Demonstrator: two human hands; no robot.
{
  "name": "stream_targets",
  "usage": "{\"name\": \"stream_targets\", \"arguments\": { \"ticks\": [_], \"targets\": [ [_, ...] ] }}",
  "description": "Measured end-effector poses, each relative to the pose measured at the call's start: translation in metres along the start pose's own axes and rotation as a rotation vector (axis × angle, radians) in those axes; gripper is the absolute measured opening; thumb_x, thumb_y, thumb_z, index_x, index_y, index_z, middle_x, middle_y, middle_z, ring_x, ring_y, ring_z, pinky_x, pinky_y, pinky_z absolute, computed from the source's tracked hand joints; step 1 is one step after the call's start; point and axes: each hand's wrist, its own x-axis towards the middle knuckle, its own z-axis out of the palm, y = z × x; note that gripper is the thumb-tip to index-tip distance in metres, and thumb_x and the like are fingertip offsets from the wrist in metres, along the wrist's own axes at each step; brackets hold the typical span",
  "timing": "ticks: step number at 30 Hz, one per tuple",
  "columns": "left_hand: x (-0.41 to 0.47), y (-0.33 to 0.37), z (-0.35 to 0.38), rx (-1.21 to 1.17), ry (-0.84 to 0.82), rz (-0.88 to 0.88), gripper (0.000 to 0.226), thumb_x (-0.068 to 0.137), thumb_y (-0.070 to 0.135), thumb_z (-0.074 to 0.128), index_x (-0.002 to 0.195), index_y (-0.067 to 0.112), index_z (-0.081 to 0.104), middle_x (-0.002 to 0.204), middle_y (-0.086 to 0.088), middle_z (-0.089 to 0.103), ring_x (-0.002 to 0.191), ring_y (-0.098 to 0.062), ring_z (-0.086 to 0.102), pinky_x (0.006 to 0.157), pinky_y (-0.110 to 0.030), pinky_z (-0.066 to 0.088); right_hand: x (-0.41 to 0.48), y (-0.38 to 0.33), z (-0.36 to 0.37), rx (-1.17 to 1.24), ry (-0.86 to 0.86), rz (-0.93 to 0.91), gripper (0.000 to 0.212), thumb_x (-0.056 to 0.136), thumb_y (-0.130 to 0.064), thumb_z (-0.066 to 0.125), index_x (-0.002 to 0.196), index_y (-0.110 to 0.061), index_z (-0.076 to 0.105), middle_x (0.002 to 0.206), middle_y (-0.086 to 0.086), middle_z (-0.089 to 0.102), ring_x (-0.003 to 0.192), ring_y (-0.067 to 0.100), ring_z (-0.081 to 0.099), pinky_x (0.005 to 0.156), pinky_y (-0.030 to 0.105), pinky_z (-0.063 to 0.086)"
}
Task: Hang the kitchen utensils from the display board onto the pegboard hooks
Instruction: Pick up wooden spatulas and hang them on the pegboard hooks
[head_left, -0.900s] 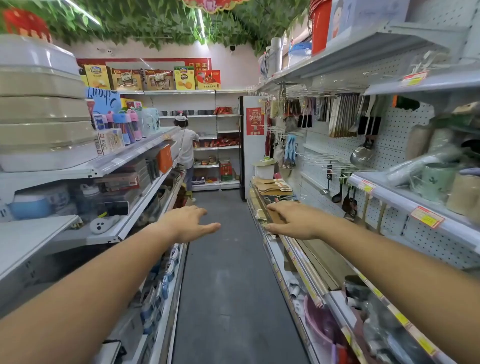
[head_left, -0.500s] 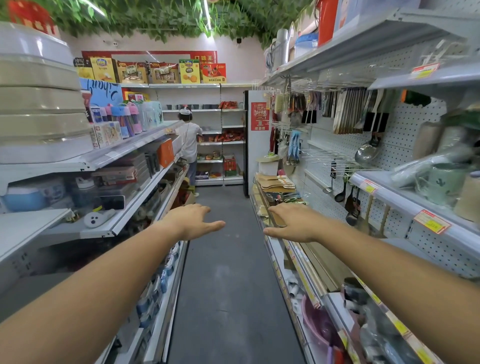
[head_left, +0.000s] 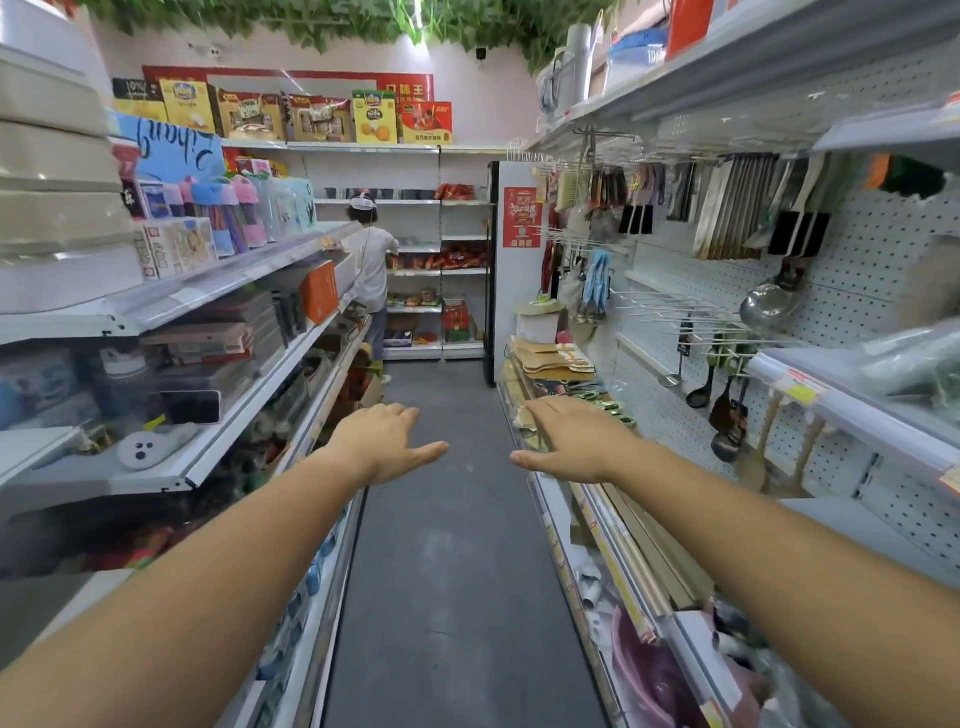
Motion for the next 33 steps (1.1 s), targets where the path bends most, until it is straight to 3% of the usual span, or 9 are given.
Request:
{"name": "stream_targets", "arguments": {
  "ticks": [11, 17, 23, 33],
  "targets": [
    [0.146, -0.062, 0.019, -0.064, 0.028, 0.024, 0.087, 0.084, 0.080, 0.030, 0.144, 0.018, 0.040, 0.145, -0.005, 0.048, 0.130, -0.024, 0.048, 0.104, -0.042, 0.045, 0.154, 0.015, 0.015, 0.001, 0.000, 0.106, 0.094, 0.085, -0.081, 0.037, 0.155, -0.021, 0.025, 0.157, 0.005, 0.037, 0.141, 0.026, 0.039, 0.115, 0.044, 0.035],
    [0.225, -0.073, 0.054, -0.101, -0.001, 0.069, 0.091, 0.083, 0.082, 0.028, 0.147, 0.019, 0.036, 0.149, -0.005, 0.045, 0.135, -0.024, 0.043, 0.109, -0.042, 0.041, 0.216, 0.043, 0.039, 0.007, -0.029, 0.123, 0.089, 0.088, -0.077, 0.038, 0.155, -0.020, 0.027, 0.156, 0.006, 0.038, 0.139, 0.027, 0.040, 0.113, 0.042, 0.035],
    [0.321, -0.075, 0.091, -0.074, -0.063, 0.073, 0.085, 0.087, 0.077, 0.028, 0.149, 0.019, 0.034, 0.152, -0.005, 0.041, 0.138, -0.024, 0.040, 0.112, -0.043, 0.038, 0.297, 0.093, 0.075, 0.008, -0.051, 0.097, 0.087, 0.088, -0.076, 0.038, 0.151, -0.018, 0.033, 0.154, 0.007, 0.041, 0.139, 0.027, 0.040, 0.114, 0.041, 0.033],
    [0.510, -0.082, 0.119, -0.113, -0.091, 0.034, 0.080, 0.093, 0.070, 0.025, 0.153, 0.017, 0.025, 0.158, -0.005, 0.031, 0.143, -0.024, 0.032, 0.117, -0.040, 0.029, 0.478, 0.202, 0.115, 0.096, -0.009, 0.060, 0.085, 0.089, -0.075, 0.037, 0.153, -0.019, 0.030, 0.157, 0.004, 0.037, 0.143, 0.025, 0.036, 0.116, 0.041, 0.031]
  ]
}}
